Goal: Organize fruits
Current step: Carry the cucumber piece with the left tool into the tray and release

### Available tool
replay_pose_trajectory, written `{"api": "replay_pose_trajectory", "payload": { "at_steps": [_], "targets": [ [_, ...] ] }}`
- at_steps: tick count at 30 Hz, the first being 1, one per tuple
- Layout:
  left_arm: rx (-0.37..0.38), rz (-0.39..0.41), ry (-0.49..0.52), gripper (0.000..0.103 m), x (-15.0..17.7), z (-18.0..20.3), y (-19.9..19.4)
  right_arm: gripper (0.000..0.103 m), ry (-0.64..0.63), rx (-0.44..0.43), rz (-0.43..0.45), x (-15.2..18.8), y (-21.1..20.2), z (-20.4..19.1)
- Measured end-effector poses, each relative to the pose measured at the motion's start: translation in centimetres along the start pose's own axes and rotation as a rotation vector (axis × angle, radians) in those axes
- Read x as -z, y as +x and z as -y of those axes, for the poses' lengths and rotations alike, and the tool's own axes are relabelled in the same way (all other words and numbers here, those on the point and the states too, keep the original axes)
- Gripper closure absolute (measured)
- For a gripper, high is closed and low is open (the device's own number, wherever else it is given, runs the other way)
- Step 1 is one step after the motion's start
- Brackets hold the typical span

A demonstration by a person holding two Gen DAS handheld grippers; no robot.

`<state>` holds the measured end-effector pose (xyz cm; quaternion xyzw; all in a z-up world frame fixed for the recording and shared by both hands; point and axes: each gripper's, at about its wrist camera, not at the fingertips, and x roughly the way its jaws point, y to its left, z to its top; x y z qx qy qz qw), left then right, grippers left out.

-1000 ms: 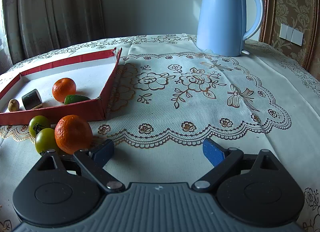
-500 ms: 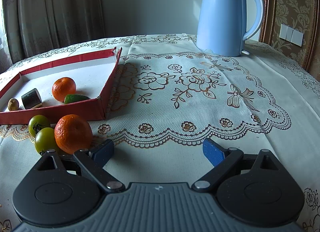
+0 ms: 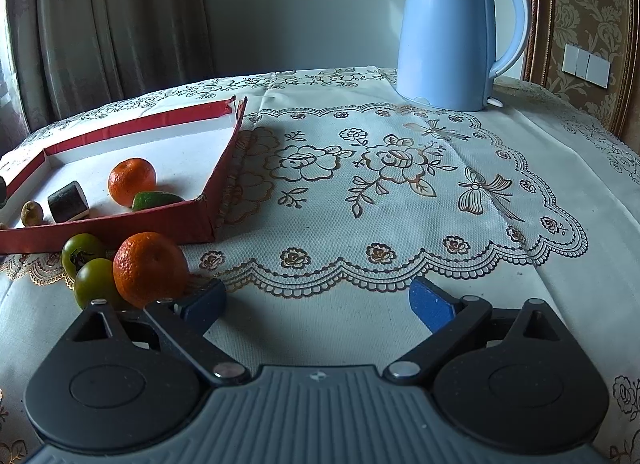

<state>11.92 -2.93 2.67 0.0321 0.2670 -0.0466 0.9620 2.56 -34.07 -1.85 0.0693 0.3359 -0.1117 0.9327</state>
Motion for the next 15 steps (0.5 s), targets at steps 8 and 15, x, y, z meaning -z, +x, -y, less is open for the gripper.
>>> {"api": "replay_pose_trajectory", "payload": {
  "at_steps": [8, 15],
  "targets": [
    [-0.035, -0.024, 0.009, 0.075, -1.5, 0.8, 3.3, 0.001, 0.011, -0.015, 0.002, 0.0, 0.0, 0.2],
    [-0.072, 0.033, 0.046, 0.027, -0.6, 0.4, 0.5, 0.001, 0.014, -0.017, 0.003, 0.0, 0.0, 0.3]
  ]
}}
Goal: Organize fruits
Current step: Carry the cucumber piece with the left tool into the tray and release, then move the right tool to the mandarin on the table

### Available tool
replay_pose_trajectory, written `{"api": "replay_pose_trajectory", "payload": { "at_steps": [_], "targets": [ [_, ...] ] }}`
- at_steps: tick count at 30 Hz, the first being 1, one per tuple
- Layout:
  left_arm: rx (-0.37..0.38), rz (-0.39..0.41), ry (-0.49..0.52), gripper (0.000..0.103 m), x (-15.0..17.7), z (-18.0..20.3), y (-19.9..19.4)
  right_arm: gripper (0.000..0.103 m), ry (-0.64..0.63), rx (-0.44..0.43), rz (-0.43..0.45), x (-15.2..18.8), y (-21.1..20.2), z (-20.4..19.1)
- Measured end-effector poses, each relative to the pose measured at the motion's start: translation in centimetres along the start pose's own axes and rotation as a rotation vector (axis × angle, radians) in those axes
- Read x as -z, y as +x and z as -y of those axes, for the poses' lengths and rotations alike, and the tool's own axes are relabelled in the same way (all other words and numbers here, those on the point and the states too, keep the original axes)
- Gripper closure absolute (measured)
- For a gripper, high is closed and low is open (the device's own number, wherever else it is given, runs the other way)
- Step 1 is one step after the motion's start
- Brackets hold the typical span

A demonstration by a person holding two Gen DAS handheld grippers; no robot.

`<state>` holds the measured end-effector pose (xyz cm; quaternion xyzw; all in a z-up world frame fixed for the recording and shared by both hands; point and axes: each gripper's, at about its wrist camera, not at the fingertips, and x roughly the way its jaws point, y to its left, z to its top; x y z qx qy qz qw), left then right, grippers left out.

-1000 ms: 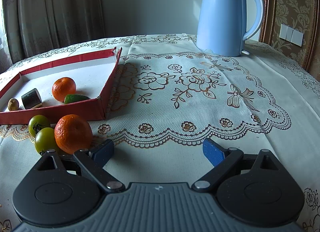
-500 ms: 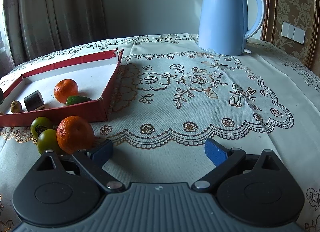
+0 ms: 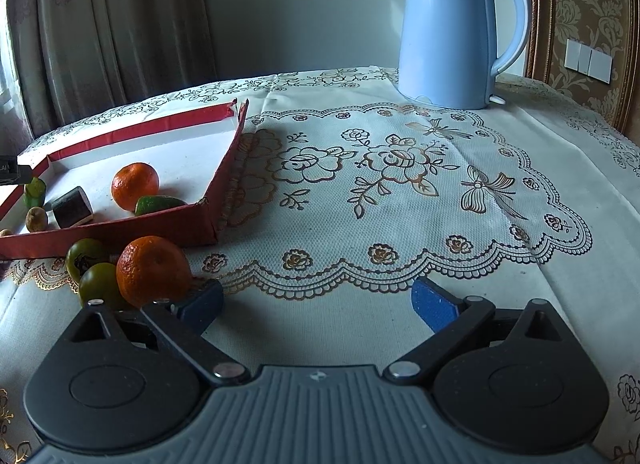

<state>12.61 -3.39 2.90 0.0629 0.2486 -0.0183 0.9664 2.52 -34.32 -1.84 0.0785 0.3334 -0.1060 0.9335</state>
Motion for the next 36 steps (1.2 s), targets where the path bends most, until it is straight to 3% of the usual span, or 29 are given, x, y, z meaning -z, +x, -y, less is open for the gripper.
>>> {"api": "replay_pose_trajectory", "payload": {
  "at_steps": [5, 12, 16, 28, 36],
  "targets": [
    [0.040, -0.003, -0.053, 0.013, 2.1, -2.5, -4.0, 0.002, 0.011, -0.007, 0.005, 0.0, -0.1, 0.1],
    [0.092, -0.002, -0.091, 0.010, 6.4, -5.1, -8.7, 0.002, 0.023, -0.089, 0.095, 0.3, -1.5, 0.6],
    [0.111, -0.016, -0.080, 0.010, 8.3, -5.2, -9.0, 0.002, -0.035, -0.127, 0.166, 0.6, -2.7, -0.1],
    [0.122, -0.046, -0.108, 0.010, 10.2, -5.8, -7.7, 0.002, -0.232, -0.140, 0.170, 0.8, -3.2, -4.4],
    [0.148, -0.057, -0.120, 0.007, 10.2, -6.0, -7.5, 0.003, -0.294, -0.051, 0.152, 0.6, -1.9, -6.3]
  ]
}}
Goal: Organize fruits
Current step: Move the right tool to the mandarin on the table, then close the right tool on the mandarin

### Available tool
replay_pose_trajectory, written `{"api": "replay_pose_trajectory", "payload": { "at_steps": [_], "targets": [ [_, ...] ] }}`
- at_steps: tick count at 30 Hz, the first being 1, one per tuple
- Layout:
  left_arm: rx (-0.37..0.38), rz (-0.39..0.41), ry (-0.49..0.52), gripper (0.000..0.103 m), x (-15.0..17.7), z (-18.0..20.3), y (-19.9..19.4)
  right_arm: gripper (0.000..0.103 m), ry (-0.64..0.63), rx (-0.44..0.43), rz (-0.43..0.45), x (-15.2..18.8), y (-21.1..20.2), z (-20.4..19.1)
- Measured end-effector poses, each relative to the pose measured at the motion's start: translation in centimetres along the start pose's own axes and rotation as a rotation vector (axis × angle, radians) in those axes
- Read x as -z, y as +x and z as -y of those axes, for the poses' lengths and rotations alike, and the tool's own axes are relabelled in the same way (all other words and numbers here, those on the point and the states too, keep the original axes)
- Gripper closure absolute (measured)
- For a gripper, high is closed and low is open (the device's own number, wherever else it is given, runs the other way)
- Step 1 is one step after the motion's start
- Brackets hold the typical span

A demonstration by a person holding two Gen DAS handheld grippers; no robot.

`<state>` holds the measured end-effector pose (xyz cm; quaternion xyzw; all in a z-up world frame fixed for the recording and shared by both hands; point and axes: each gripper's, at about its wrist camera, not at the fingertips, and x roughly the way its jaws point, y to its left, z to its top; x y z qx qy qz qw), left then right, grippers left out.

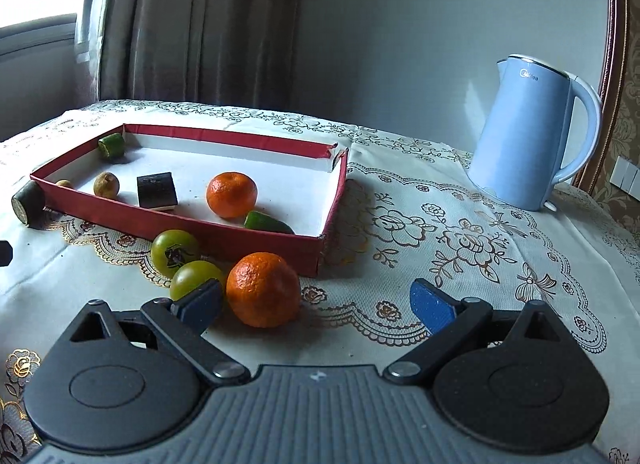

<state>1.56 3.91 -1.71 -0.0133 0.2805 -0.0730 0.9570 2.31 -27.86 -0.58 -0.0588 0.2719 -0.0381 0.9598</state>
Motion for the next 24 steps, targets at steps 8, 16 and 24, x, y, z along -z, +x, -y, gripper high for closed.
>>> {"api": "replay_pose_trajectory", "payload": {
  "at_steps": [8, 16, 24],
  "targets": [
    [0.009, -0.012, -0.030, 0.005, 0.0, -0.4, 0.3, 0.012, -0.026, -0.047, -0.035, -0.5, 1.3, -0.8],
    [0.009, -0.014, -0.043, 0.003, -0.1, -0.6, 0.4, 0.042, 0.011, -0.136, -0.049, -0.8, 1.7, -1.1],
    [0.000, -0.014, -0.049, 0.000, -0.1, -0.7, 0.4, 0.053, 0.021, -0.181, -0.071, -1.2, 2.4, -1.2]
  ]
}}
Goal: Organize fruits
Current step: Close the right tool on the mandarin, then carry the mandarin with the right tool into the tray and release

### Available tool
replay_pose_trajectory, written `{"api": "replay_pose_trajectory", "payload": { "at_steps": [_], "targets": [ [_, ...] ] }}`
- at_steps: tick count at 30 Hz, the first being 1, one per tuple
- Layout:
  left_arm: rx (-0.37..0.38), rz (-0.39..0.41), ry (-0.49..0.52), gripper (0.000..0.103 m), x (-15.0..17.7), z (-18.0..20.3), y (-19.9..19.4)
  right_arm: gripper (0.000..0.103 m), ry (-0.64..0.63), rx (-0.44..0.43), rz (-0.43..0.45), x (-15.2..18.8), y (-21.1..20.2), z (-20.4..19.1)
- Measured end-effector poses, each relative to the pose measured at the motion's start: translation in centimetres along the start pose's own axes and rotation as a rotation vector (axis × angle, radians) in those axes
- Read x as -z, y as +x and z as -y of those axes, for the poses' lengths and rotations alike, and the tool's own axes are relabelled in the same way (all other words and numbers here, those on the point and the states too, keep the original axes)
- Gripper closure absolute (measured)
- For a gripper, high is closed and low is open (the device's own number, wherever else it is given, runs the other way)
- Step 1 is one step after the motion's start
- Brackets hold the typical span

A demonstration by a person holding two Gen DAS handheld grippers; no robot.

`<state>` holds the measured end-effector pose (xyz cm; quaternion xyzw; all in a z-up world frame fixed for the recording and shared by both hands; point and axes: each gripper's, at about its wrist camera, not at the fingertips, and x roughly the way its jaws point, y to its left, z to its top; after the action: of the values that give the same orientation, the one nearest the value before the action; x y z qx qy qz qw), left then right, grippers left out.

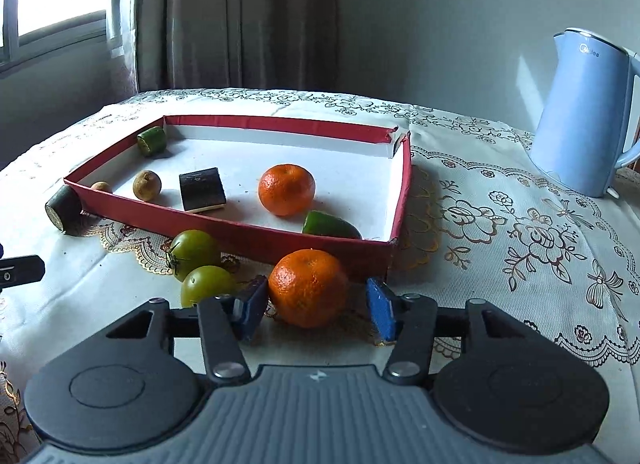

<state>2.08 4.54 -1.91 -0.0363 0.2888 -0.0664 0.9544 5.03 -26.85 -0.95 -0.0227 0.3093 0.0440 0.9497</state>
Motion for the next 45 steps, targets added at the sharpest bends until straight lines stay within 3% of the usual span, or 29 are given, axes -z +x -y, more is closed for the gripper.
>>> {"api": "replay_pose_trajectory", "payload": {
  "at_steps": [1, 15, 31, 45],
  "targets": [
    [-0.002, 0.001, -0.003, 0.000, 0.0, 0.0, 0.0, 0.060, 0.002, -0.007, 0.002, -0.1, 0.0, -0.1],
    [-0.026, -0.014, -0.003, 0.000, 0.1, 0.0, 0.2, 0.060, 0.057, -0.001, 0.122, -0.1, -3.6, 0.1],
    [-0.076, -0.042, 0.031, 0.000, 0.2, 0.5, 0.6, 0.060, 0.071, 0.005, 0.150, 0.4, -4.3, 0.4],
    [-0.080, -0.049, 0.032, 0.000, 0.2, 0.5, 0.6, 0.060, 0.062, 0.037, 0.165, -4.3, -1.6, 1.9]
  ]
}}
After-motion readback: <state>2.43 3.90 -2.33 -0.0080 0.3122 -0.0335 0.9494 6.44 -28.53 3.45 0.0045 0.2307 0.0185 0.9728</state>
